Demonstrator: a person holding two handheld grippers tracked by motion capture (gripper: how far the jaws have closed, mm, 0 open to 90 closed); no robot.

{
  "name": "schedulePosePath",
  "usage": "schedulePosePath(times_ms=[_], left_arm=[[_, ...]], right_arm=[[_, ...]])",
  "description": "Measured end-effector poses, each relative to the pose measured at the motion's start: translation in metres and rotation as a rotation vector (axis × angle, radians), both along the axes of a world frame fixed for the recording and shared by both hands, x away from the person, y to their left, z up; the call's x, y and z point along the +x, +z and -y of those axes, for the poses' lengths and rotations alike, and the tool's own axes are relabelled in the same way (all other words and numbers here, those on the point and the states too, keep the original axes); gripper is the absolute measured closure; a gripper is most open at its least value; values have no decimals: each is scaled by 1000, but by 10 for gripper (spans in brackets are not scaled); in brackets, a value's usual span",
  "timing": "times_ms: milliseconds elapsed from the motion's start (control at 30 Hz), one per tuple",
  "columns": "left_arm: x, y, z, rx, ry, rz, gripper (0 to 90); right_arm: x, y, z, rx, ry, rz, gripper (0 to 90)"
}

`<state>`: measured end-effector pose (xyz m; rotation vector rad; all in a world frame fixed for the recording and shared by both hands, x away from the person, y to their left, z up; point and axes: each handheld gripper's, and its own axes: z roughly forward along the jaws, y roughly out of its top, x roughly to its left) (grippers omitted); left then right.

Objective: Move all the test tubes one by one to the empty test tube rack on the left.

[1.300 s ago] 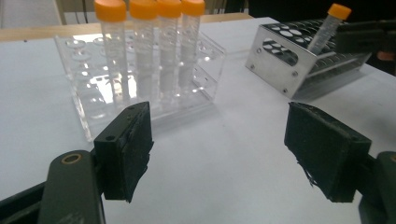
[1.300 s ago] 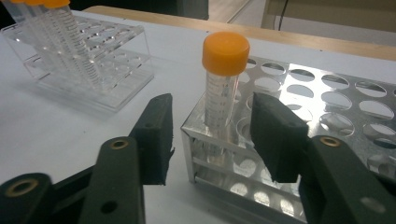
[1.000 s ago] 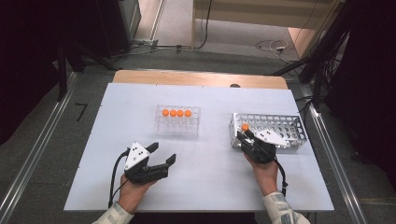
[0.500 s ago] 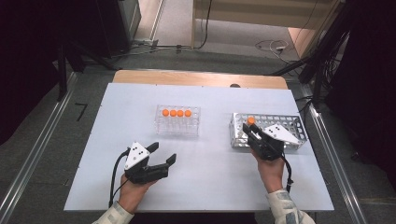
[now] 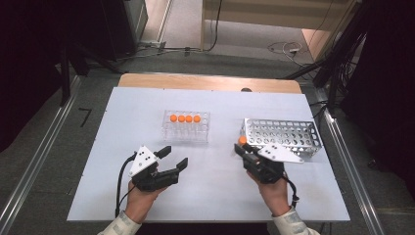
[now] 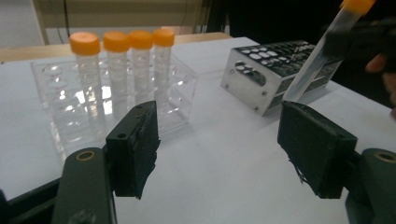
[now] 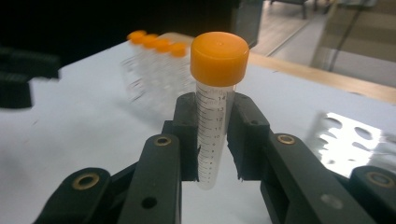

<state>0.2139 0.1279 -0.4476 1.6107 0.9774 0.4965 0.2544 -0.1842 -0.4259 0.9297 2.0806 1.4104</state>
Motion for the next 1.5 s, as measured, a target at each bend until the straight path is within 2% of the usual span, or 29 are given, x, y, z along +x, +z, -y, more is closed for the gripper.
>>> schedulePosePath(times_ms=[267,467,600,833,967,1133,1233,1367,1500], left_arm=[[0,14,17,-22,-88,25,375],[2,15,34,5,-157,30,475],[5,13,40,24,-180,22,551],[6,10,44,67,-179,21,667],[6,10,45,78,-177,29,692],[9,15,31,66,-138,31,695],[13,20,15,44,-90,30,695],[19,29,-9,9,-13,34,695],[27,38,-29,-13,54,36,695]], right_arm=[[-11,-15,-44,-49,128,-32,720],[-15,-25,-66,-75,176,-51,720],[-17,-27,-73,-78,192,-54,720],[-18,-27,-75,-77,201,-51,720],[-18,-27,-74,-78,199,-55,713],[-20,-26,-67,-86,192,-44,468],[-18,-26,-54,-82,168,-62,354],[-15,-26,-30,-86,123,-73,293],[-14,-25,-3,-77,69,-87,277]])
